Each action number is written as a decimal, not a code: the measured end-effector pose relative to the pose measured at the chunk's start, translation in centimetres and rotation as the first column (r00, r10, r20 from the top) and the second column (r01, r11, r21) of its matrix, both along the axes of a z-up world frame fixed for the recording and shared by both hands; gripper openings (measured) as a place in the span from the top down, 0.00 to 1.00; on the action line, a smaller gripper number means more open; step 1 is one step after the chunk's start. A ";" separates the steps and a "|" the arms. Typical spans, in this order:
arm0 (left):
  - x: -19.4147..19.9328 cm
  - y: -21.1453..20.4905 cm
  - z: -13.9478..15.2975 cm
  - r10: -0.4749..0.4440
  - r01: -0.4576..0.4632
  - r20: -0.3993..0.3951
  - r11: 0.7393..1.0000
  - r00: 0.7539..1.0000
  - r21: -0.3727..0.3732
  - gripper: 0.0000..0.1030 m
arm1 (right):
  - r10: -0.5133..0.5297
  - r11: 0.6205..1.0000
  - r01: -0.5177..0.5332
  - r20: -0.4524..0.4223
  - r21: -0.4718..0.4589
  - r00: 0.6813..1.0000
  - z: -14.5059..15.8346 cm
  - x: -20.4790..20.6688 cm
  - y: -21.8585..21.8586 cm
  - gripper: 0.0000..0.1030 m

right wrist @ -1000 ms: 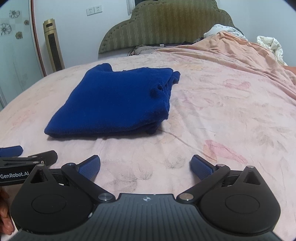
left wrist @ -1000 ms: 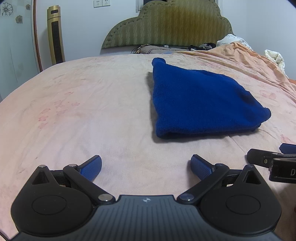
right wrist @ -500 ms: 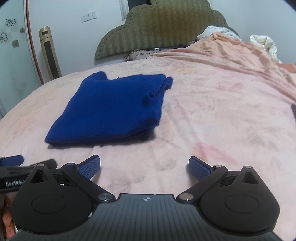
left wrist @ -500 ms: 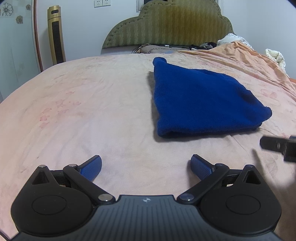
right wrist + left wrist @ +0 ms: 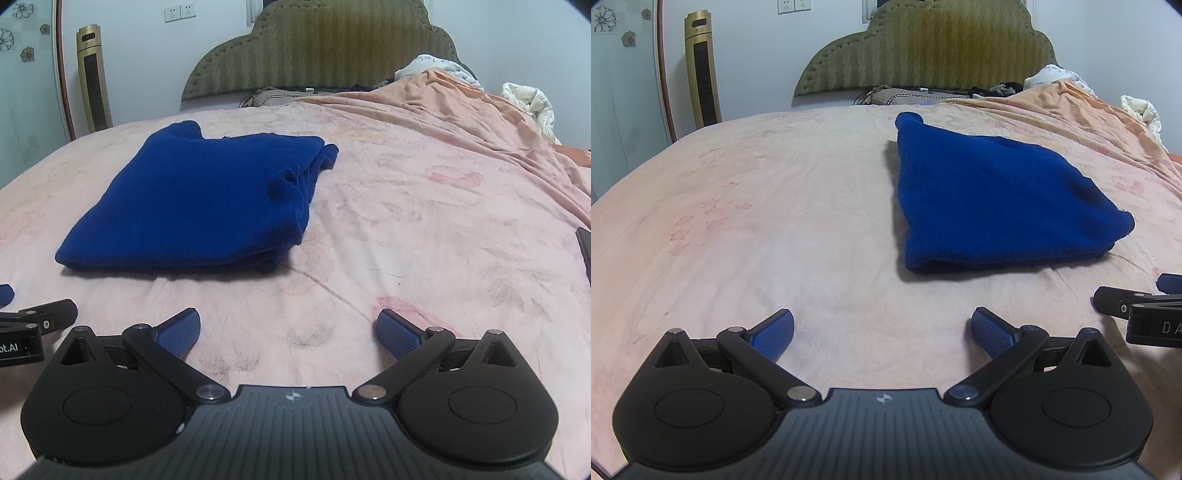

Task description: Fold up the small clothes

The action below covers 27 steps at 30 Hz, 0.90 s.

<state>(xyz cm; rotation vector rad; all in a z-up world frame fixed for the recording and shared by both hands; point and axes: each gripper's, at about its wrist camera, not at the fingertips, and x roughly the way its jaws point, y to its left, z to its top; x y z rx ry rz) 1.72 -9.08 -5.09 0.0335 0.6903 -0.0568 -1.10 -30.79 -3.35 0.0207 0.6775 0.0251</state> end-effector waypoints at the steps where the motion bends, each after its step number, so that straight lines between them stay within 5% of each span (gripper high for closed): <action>1: 0.0 0.0 0.0 -0.001 0.001 0.000 1.000 1.000 -0.001 0.00 | 0.000 1.000 0.000 0.001 -0.003 1.000 0.0 0.0 0.1 0.00; 27: -0.9 0.7 1.3 0.034 -0.034 -0.004 0.999 0.999 -0.028 0.00 | -0.008 0.998 0.008 -0.003 0.061 1.000 1.2 -1.7 -0.1 0.00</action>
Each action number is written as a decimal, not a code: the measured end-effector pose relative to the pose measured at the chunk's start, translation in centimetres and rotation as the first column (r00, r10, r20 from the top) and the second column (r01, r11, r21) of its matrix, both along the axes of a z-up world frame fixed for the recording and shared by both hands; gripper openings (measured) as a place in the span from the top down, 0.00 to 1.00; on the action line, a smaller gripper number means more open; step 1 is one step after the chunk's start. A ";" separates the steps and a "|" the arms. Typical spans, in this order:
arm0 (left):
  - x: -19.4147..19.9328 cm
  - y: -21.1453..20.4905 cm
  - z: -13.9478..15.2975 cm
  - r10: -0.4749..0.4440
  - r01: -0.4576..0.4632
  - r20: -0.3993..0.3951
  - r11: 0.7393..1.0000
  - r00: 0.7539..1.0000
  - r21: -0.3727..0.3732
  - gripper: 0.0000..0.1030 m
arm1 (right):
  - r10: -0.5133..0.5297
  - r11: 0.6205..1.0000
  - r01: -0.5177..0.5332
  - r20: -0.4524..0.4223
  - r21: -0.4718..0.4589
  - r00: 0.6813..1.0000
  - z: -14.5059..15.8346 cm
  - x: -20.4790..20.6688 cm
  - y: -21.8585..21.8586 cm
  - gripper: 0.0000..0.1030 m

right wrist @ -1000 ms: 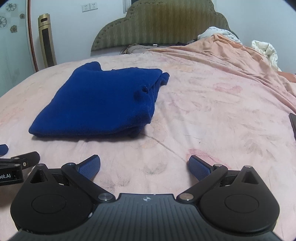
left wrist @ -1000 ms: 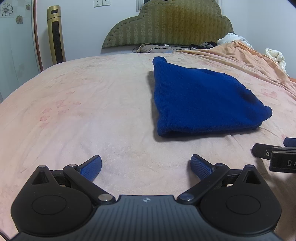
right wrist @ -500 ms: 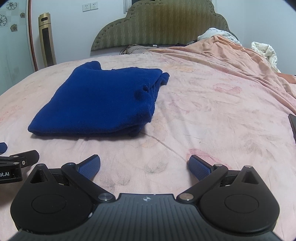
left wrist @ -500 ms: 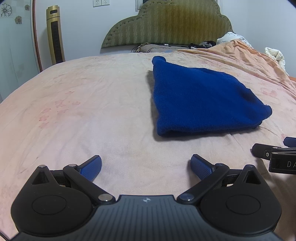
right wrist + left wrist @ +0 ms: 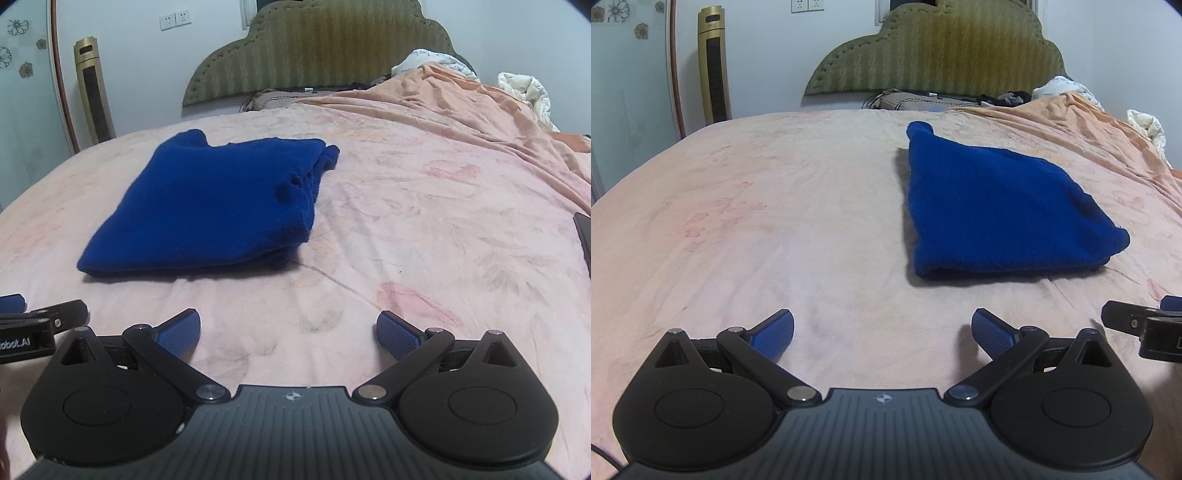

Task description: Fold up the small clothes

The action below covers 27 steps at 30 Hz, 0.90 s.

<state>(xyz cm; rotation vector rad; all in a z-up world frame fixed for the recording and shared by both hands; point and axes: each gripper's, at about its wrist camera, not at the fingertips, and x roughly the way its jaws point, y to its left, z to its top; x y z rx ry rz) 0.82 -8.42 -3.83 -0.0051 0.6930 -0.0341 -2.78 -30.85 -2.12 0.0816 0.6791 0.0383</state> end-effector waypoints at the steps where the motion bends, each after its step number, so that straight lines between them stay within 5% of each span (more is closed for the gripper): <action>1: 0.0 0.1 0.1 0.003 -0.003 -0.005 1.000 1.000 -0.002 0.00 | 0.000 1.000 0.000 0.003 -0.003 1.000 0.2 -0.2 0.0 0.00; 27: -0.3 0.3 0.3 0.018 -0.017 -0.057 1.000 0.998 0.012 0.00 | 0.080 0.996 -0.078 0.047 -0.047 0.996 1.6 -1.5 1.7 0.00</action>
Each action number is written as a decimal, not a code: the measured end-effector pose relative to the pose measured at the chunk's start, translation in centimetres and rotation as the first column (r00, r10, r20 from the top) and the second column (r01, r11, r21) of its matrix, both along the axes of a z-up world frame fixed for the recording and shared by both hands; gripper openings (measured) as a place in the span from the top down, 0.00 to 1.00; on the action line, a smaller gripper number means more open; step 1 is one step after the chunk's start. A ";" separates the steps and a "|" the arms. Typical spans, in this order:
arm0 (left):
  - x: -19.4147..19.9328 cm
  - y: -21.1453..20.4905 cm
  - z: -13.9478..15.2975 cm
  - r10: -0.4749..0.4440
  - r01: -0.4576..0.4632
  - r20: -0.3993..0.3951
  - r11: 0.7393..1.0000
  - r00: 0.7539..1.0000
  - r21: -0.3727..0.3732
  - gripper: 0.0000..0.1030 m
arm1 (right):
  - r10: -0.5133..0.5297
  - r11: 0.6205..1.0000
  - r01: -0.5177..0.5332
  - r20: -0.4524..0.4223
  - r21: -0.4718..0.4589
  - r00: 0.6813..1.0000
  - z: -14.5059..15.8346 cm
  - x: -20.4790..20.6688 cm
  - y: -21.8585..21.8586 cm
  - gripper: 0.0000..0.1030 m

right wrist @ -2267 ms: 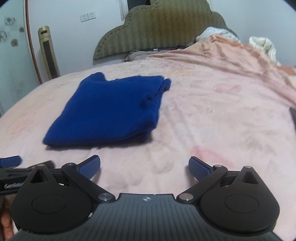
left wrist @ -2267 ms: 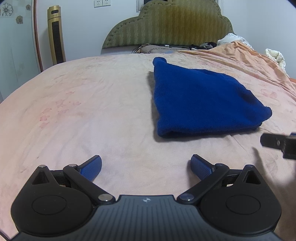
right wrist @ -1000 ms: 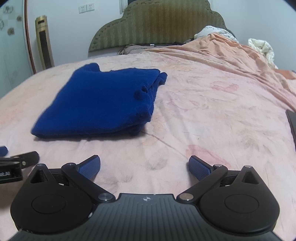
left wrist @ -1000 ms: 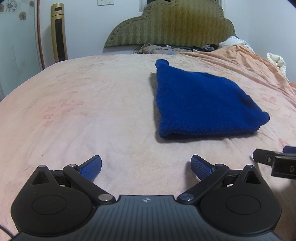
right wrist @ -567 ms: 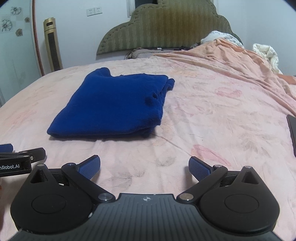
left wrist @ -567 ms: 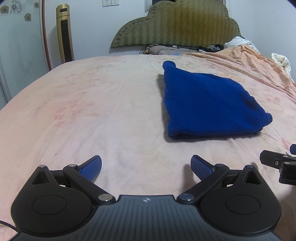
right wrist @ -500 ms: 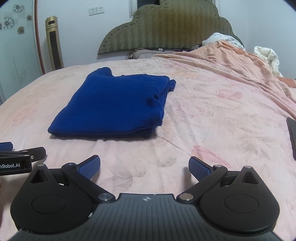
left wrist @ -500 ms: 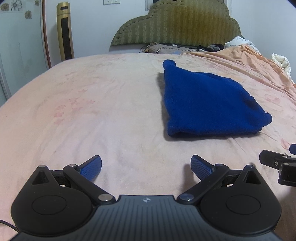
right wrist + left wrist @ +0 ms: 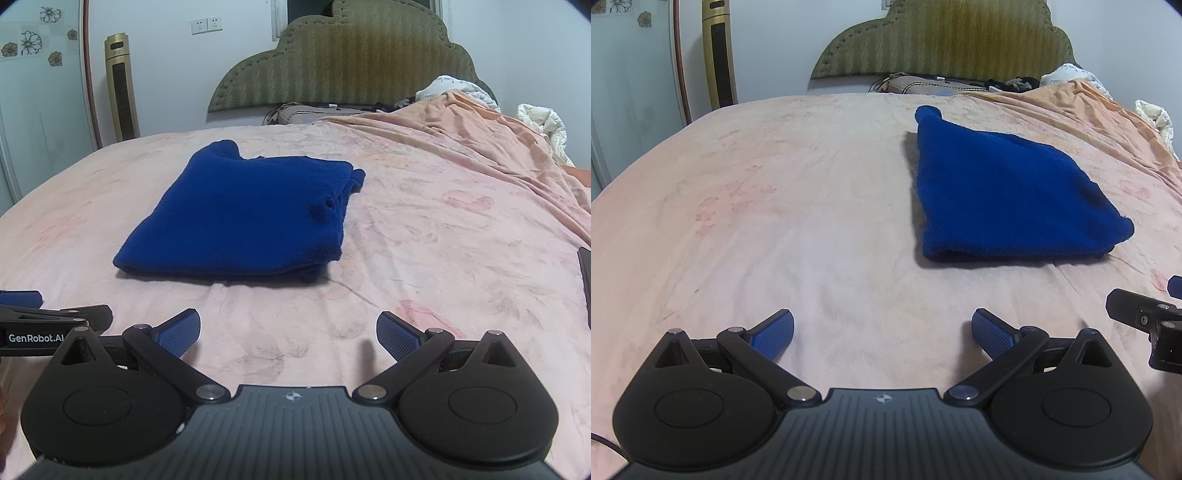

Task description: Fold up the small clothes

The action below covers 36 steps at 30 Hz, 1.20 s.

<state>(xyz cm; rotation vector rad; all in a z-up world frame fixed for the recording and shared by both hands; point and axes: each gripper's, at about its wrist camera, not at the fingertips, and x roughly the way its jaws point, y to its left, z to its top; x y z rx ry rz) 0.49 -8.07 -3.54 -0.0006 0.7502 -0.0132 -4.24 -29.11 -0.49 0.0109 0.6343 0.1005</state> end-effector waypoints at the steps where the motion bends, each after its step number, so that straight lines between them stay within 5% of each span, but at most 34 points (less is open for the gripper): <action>1: 0.0 0.0 0.0 0.000 0.000 0.001 1.000 1.000 0.000 0.00 | 0.001 1.000 -0.001 0.001 -0.001 1.000 0.1 0.0 0.0 0.00; 36: 0.9 0.8 0.5 -0.018 0.017 -0.025 0.999 1.000 -0.037 0.00 | 0.091 0.996 -0.091 0.006 -0.005 0.996 0.9 -0.3 0.7 0.00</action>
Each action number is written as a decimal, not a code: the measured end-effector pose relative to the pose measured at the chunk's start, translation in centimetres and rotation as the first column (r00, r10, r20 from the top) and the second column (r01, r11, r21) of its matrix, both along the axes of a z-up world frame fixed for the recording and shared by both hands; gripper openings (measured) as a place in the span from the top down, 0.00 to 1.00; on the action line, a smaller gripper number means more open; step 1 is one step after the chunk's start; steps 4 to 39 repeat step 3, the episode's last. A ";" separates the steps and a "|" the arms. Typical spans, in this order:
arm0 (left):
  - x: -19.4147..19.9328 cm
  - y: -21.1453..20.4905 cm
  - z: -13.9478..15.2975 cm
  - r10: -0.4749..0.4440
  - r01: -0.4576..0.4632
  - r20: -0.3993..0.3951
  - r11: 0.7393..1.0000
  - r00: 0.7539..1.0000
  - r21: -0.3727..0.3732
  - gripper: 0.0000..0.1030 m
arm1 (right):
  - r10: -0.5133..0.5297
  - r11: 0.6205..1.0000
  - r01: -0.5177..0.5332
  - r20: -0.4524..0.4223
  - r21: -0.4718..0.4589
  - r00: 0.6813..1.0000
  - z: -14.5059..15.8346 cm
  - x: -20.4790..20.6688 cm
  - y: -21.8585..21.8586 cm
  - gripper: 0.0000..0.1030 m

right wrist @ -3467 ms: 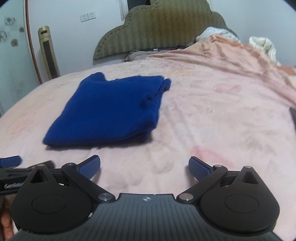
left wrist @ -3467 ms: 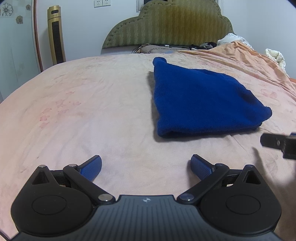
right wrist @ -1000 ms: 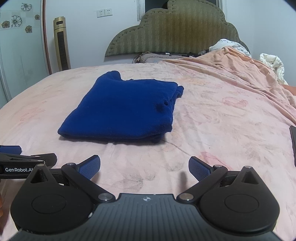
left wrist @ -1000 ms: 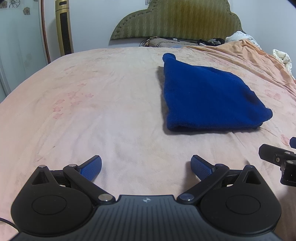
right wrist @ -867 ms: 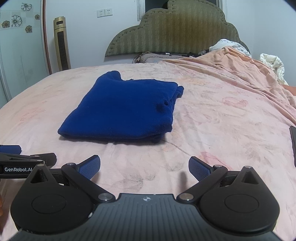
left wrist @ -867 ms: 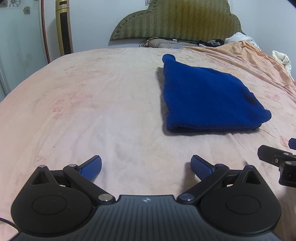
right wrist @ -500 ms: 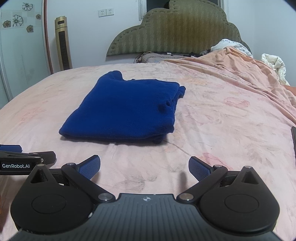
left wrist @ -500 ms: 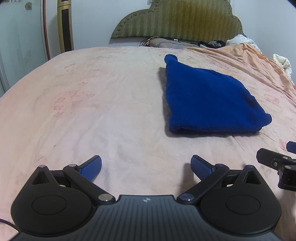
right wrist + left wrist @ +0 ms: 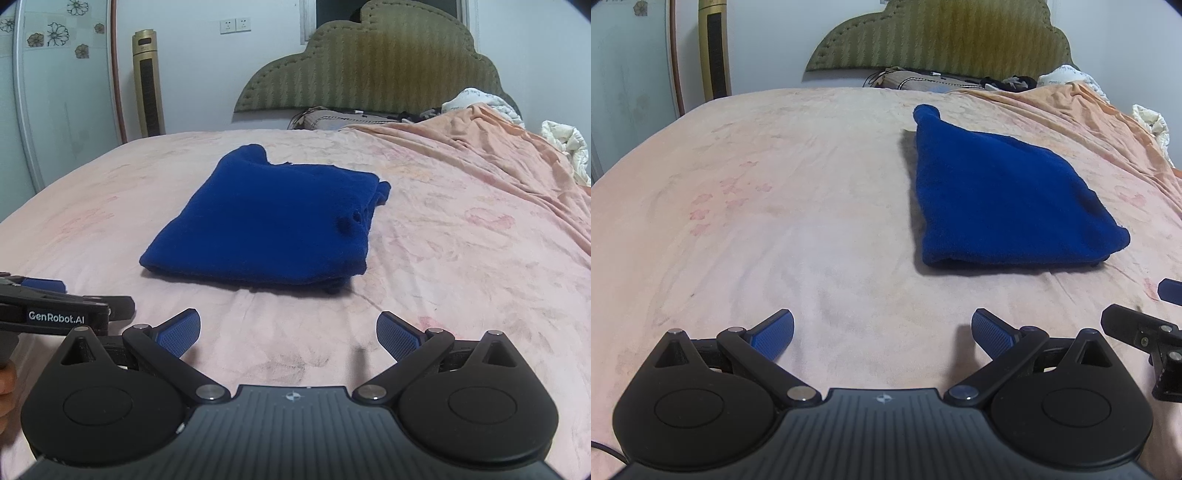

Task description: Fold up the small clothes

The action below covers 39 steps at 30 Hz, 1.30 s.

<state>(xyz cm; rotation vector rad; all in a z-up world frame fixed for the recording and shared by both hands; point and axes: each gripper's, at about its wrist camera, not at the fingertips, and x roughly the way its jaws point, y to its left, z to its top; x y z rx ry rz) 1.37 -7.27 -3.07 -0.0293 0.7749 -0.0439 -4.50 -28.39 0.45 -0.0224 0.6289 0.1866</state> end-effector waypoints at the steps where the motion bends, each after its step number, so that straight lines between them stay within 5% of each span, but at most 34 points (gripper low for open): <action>1: 0.1 0.0 0.0 -0.003 0.003 0.002 1.000 1.000 0.004 0.00 | 0.006 1.000 -0.006 -0.004 0.006 1.000 0.0 0.0 -0.1 0.00; 39: 0.2 0.1 0.2 -0.022 0.022 0.003 1.000 1.000 0.004 0.00 | 0.017 1.000 -0.016 -0.011 0.026 1.000 -0.1 0.1 -0.5 0.00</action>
